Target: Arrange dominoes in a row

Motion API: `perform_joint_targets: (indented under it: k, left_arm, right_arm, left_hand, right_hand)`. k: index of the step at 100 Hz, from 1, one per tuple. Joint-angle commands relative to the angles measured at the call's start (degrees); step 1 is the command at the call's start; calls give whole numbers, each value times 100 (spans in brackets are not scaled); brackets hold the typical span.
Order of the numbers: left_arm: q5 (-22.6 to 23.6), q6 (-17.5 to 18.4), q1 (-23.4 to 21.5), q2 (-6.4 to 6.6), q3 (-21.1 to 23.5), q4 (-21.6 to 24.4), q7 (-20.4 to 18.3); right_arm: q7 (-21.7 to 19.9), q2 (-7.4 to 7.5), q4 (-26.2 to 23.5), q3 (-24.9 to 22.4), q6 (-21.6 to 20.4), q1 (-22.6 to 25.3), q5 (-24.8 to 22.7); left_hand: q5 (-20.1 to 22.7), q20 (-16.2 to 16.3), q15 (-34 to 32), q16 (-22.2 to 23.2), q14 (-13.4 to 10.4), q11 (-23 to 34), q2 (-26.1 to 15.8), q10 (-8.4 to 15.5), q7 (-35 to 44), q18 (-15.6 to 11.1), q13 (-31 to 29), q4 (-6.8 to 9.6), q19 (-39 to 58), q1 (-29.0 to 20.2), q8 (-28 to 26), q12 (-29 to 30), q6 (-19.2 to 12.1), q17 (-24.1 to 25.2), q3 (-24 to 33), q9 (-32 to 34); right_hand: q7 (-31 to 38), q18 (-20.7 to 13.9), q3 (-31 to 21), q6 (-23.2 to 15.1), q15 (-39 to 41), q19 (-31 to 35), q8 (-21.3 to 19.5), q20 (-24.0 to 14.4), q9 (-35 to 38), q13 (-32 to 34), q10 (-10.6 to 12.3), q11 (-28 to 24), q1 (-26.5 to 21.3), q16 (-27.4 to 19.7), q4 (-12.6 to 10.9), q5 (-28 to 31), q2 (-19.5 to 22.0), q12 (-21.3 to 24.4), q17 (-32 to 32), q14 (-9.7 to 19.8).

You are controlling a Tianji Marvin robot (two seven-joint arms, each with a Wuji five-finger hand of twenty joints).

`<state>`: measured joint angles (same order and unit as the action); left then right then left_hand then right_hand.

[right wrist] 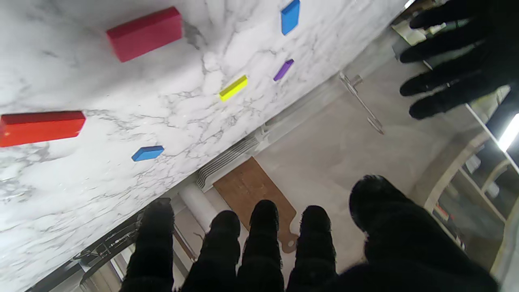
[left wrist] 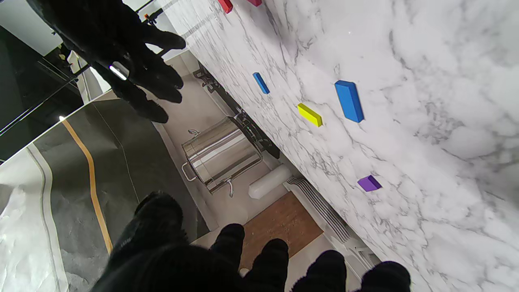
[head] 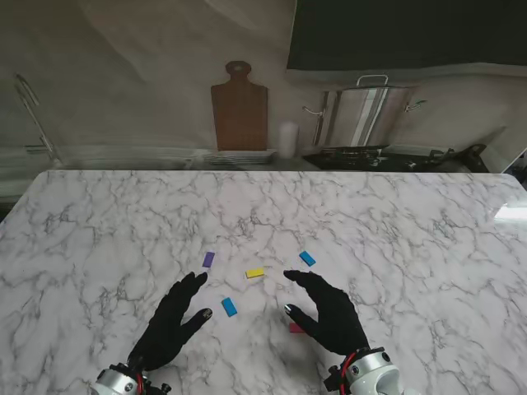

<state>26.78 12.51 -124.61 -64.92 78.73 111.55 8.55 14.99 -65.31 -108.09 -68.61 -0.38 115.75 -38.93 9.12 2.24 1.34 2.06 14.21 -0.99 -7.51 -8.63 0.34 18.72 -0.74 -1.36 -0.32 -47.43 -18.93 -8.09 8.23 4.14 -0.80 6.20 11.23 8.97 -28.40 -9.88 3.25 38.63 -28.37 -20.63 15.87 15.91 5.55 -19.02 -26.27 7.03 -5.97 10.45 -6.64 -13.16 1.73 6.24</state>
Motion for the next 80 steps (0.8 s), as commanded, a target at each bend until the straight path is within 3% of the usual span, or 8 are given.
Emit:
perform_joint_targets:
  k: [1,16,50,60,80]
  left_arm:
    - [-73,30,34,24,36,-5,-176]
    - [-194,58,97,41,118,-27,-331]
    - [-265,83,127,61,188,-17,-474]
    - [-282,99,114,65,207,-22,-503]
    - [-306,92,69,67,239,-5,-527]
  right_arm:
    - [-138,64,-52,-7,134,-13,-70]
    - [-497,167,-111,50,502,-136,-547]
    - [-1000,370,69,346,993,-480,-1785]
    - [-954,405,227,465,1068,-582,-2125]
    - [-837,457,466,696,1153,-767,-2572]
  left_hand:
    - [-100,107,-12,53,-112,67,-27,57,91,-174,73,136,-29,-134,-106,-86,-37,-9,-43,-61]
    - [-79,180,-26,131,-114,66,2,54,115,-188,72,138,-6,-166,-121,-157,-55,-13,-34,-66]
    - [-63,327,-23,222,-105,59,0,57,124,-193,69,137,7,-201,-124,-222,-61,-8,-32,-61]
    - [-62,363,-22,240,-109,57,1,54,125,-193,69,139,6,-223,-124,-232,-64,-4,-30,-61]
    - [-59,422,-17,258,-112,54,-5,68,126,-198,70,140,4,-241,-123,-241,-71,-7,-33,-61]
  right_hand:
    - [302,43,-101,211,243,435,-97,-277,165,256,-67,-227,151,206,175,273,-221,-164,99,-37]
    - [840,77,-90,435,672,1214,16,-631,542,617,-262,-644,200,499,438,607,-284,-503,328,-205]
    - [1347,-35,-174,535,1891,2386,-28,-1204,554,742,-403,-1194,108,1071,565,927,-567,-1150,705,-345]
    - [1621,-83,-526,508,2348,2829,-197,-1389,856,1014,-370,-1495,38,1233,626,1128,-1003,-1388,1007,-397]
    - [2270,-118,-1882,453,2999,3362,-596,-1473,1275,1374,-341,-1934,140,1475,877,1356,-2131,-1688,1362,-474]
